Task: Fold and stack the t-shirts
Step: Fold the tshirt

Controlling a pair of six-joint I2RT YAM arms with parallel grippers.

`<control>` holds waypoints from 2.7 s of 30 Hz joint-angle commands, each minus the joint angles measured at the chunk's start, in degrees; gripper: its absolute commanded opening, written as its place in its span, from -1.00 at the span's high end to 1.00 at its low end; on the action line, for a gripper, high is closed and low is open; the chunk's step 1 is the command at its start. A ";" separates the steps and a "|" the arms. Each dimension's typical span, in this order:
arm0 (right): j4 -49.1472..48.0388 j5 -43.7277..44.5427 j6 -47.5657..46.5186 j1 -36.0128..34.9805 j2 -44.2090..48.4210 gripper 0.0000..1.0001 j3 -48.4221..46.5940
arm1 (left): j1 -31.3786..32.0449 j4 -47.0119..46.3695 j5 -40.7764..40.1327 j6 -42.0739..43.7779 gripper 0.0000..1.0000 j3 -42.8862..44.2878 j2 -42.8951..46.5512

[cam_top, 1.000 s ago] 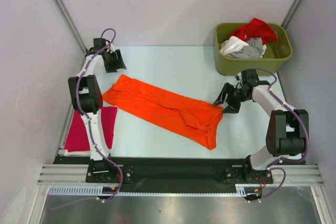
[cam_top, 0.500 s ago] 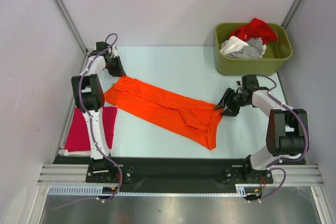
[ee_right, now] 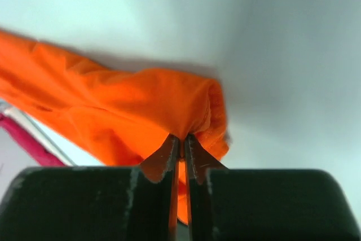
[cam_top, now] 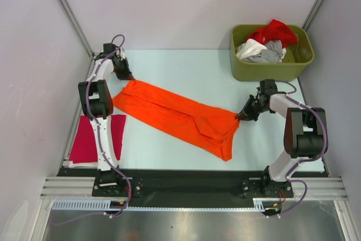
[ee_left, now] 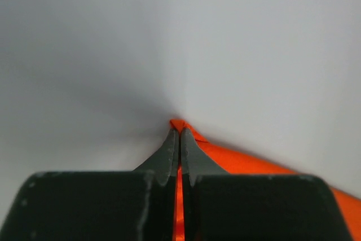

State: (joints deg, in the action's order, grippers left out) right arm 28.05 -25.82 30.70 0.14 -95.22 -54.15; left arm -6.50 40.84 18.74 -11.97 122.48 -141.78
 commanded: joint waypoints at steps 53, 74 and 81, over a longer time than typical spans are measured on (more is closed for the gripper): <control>0.42 -4.85 -9.08 -12.18 13.13 0.02 10.64 | 46.40 -31.61 9.91 -34.97 -0.01 -55.42 32.09; 0.68 -6.96 -9.43 -13.68 11.10 0.90 6.87 | 46.40 -23.63 5.96 -29.35 0.85 -49.35 32.17; 3.85 -11.00 -8.11 -15.08 14.88 1.00 5.99 | 46.32 -19.14 4.73 -26.01 0.86 -47.68 34.90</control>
State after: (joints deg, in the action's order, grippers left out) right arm 29.71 -33.95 22.20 -13.96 -83.40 -46.17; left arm 39.79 18.39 25.02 -41.30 72.55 -110.96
